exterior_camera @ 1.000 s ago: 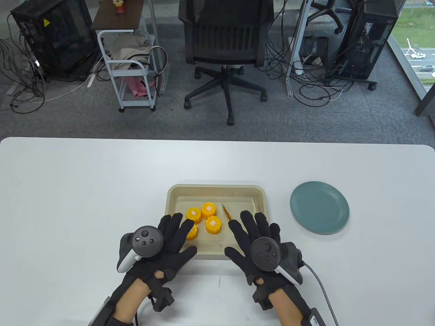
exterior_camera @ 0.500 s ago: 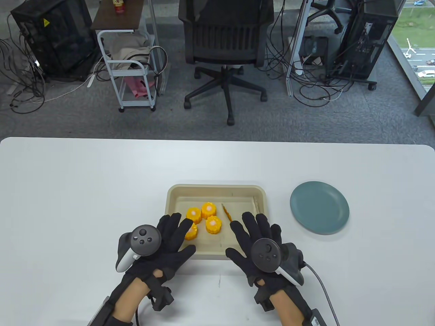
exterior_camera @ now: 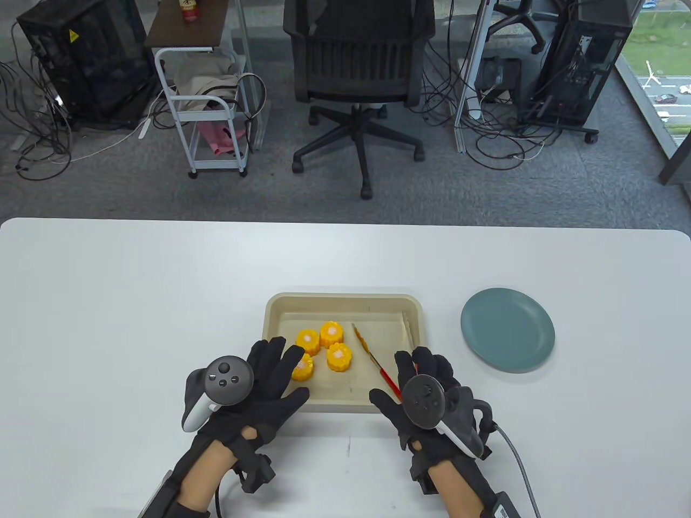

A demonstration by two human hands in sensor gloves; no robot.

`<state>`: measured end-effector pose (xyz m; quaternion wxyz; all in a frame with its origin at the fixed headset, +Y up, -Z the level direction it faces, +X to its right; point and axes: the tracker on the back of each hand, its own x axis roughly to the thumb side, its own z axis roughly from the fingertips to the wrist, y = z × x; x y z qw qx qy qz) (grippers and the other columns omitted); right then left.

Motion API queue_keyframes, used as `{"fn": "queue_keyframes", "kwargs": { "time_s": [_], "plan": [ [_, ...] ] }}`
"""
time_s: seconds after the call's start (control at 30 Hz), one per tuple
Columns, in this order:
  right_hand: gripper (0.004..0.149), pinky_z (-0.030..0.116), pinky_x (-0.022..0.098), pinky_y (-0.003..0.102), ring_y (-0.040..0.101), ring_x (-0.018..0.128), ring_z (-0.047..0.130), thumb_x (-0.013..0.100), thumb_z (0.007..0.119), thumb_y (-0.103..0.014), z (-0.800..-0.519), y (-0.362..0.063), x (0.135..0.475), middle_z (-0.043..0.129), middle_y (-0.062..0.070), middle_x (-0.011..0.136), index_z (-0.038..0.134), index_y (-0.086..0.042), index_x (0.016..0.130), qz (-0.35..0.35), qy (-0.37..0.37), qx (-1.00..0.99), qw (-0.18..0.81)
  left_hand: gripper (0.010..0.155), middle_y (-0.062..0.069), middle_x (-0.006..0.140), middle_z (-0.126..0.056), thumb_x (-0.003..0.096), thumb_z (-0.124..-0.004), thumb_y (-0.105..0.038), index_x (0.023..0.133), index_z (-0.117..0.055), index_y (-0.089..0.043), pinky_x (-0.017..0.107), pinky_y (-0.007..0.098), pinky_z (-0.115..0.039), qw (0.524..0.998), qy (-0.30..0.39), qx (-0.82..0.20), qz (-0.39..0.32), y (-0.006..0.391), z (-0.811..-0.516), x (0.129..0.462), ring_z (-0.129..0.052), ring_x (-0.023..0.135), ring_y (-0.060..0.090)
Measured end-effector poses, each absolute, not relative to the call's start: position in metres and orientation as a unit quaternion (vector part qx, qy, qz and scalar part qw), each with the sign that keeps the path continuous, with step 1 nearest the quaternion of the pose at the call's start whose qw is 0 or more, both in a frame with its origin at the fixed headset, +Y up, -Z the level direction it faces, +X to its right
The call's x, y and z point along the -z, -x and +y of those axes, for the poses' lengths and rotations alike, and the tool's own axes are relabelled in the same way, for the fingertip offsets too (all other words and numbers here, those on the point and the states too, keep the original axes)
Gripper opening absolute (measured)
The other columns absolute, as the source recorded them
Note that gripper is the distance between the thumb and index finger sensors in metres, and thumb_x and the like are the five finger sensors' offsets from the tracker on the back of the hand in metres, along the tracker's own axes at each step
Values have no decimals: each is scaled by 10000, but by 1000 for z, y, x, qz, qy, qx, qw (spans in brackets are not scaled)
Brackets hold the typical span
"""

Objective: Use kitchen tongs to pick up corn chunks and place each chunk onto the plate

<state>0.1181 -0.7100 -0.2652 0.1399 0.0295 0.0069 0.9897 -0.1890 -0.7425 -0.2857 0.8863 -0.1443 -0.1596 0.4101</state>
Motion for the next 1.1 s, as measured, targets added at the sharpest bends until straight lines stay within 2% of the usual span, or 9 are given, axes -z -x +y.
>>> {"fn": "queue_keyframes", "kwargs": {
  "time_s": [0.17, 0.5, 0.9, 1.1],
  "plan": [
    [926, 437, 689, 453, 360, 948, 341, 407, 622, -749, -720, -116, 267, 287, 125, 1158, 379, -181, 1097, 43, 29, -993, 101, 770, 14, 1200, 6, 510, -633, -590, 1131, -217, -403, 660, 774, -38, 888, 145, -407, -159, 189, -743, 286, 134, 1099, 344],
    [909, 474, 612, 417, 323, 855, 443, 412, 618, -748, -740, -111, 271, 342, 141, 1116, 399, -173, 1082, 92, 138, -986, 8, 770, 13, 1199, 9, 510, -637, -585, 1131, -220, -402, 659, 770, -23, 888, 142, -411, -150, 191, -742, 287, 148, 1094, 334],
    [831, 519, 554, 401, 299, 792, 521, 411, 608, -748, -754, -105, 277, 452, 128, 1060, 490, -204, 1030, 88, 166, -982, -34, 771, 16, 1199, 9, 510, -637, -584, 1132, -220, -401, 658, 769, -22, 887, 143, -414, -148, 192, -742, 287, 150, 1093, 333],
    [773, 511, 553, 415, 315, 784, 530, 442, 635, -700, -756, -106, 278, 495, 137, 1051, 546, -191, 1017, 94, 172, -980, -41, 771, 16, 1199, 9, 509, -638, -584, 1131, -221, -400, 658, 769, -22, 887, 144, -414, -146, 193, -742, 287, 152, 1091, 333]
  ]
}}
